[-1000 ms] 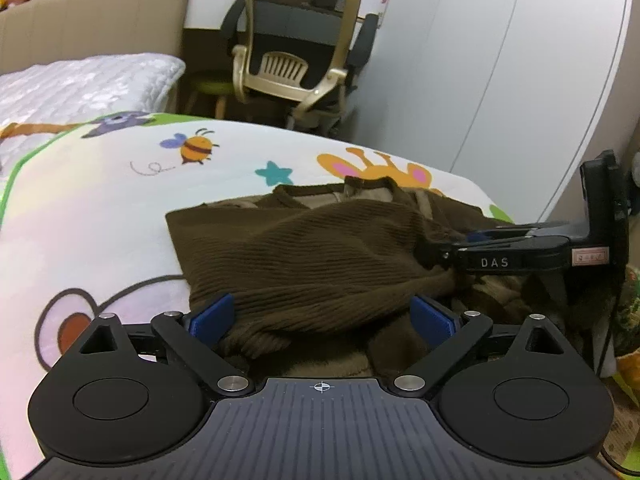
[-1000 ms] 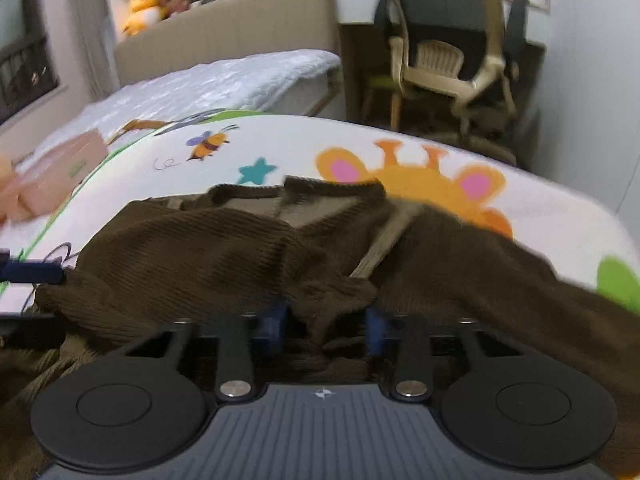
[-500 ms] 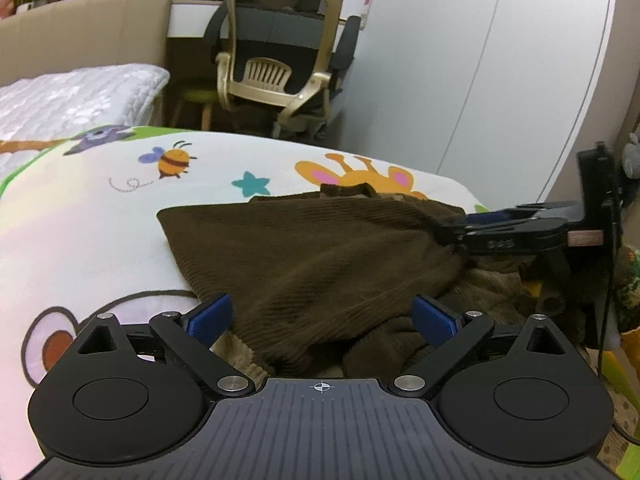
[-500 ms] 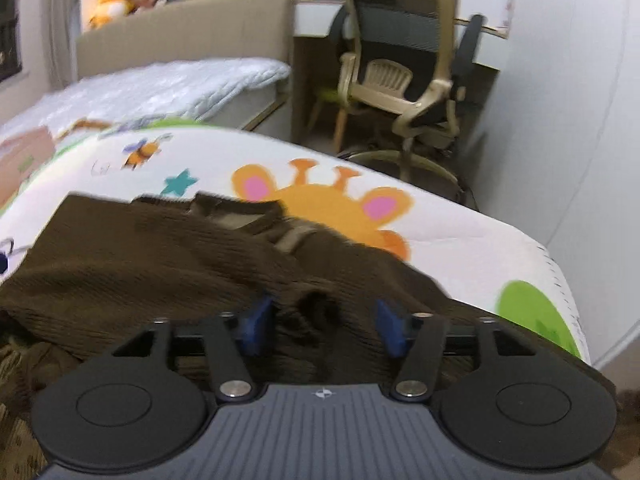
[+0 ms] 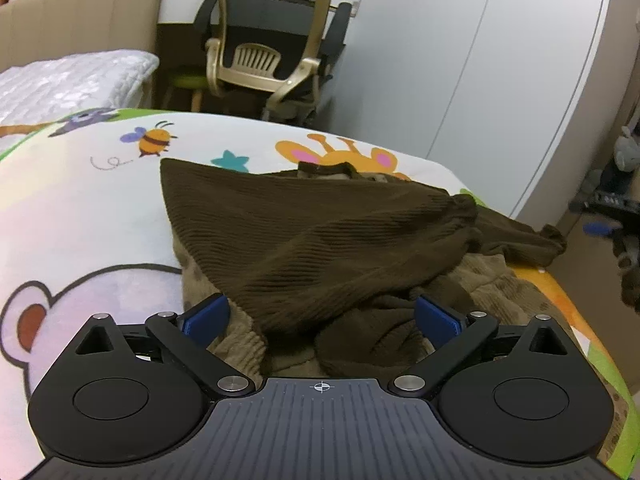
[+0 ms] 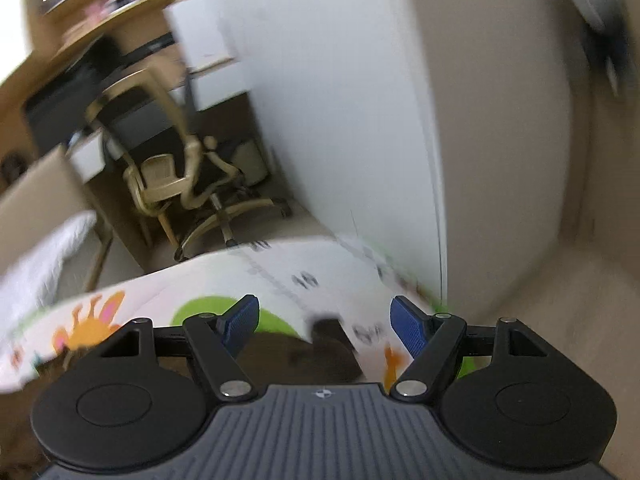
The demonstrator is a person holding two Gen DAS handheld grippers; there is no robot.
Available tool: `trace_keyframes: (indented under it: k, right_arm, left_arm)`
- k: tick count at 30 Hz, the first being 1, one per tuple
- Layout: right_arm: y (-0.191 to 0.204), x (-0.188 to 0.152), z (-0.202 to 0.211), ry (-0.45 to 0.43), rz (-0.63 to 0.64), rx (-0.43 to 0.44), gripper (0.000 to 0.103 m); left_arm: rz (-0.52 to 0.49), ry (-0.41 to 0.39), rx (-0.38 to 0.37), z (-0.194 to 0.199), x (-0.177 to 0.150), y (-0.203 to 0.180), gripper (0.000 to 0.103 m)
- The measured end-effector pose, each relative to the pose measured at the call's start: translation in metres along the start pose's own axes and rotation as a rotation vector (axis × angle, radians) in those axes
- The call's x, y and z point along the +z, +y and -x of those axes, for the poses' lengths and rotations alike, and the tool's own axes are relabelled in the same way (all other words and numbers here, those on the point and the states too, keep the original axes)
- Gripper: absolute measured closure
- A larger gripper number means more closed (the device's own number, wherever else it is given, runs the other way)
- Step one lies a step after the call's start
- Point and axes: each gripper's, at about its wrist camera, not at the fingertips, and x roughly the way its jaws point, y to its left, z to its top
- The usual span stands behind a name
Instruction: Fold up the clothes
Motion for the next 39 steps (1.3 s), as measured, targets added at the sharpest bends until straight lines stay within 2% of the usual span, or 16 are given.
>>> trace_keyframes:
  k: [4,7,8,9,10,13,16,18,23,24,26,27,28,30,34,39]
  right_arm:
    - [-0.024,-0.019,-0.023,0.103,-0.157,0.061,0.029]
    - [-0.012,-0.030,-0.048,0.175,-0.149,0.149,0.032]
    - [-0.004,-0.030,-0.053,0.179,-0.129,0.152,0.038]
    - [0.004,-0.031,-0.058,0.182,-0.109,0.155,0.063]
    - [0.020,-0.027,-0.054,0.163,-0.053,0.166,0.078]
    - [0.076,-0.010,-0.033,0.074,0.156,0.207,0.089]
    - [0.160,-0.005,0.017,-0.066,0.400,0.349,0.090]
    - [0.217,-0.012,0.046,-0.113,0.513,0.469,0.090]
    - [0.330,-0.067,0.063,-0.052,0.726,0.696,0.090]
    - [0.347,-0.082,0.059,-0.022,0.768,0.715,0.090]
    - [0.369,-0.114,0.043,0.070,0.857,0.730,0.080]
    - [0.375,-0.128,0.036,0.121,0.884,0.742,0.060]
    - [0.376,-0.134,0.033,0.147,0.886,0.758,0.048]
    - [0.373,-0.141,0.030,0.180,0.873,0.791,0.046]
    - [0.346,-0.109,0.041,0.112,0.777,0.791,0.030]
    - [0.290,-0.067,0.025,0.002,0.698,0.564,0.025]
  left_arm:
    - [0.019,0.010,0.012,-0.001,-0.001,-0.002,0.001]
    - [0.024,0.011,0.014,0.004,-0.001,-0.002,0.001]
    - [0.025,0.010,0.017,0.006,-0.001,-0.001,0.001]
    - [0.027,0.009,0.019,0.008,-0.001,-0.001,0.001]
    - [0.032,0.005,0.022,0.010,-0.001,0.000,0.001]
    - [0.049,-0.007,0.025,0.018,-0.002,0.007,0.001]
    - [0.067,-0.019,0.025,0.023,-0.005,0.015,0.001]
    - [0.085,-0.024,0.017,0.023,-0.006,0.020,0.001]
    - [0.119,-0.035,0.002,0.029,-0.012,0.028,0.001]
    - [0.125,-0.039,0.003,0.032,-0.013,0.030,0.001]
    - [0.138,-0.047,0.005,0.039,-0.016,0.035,0.001]
    - [0.144,-0.051,0.006,0.042,-0.017,0.037,0.001]
    - [0.150,-0.055,0.007,0.045,-0.019,0.040,0.001]
    - [0.158,-0.057,0.003,0.051,-0.020,0.044,0.000]
    - [0.158,-0.066,-0.043,0.056,-0.015,0.045,0.000]
    - [0.136,-0.095,-0.156,0.043,0.012,0.025,0.000]
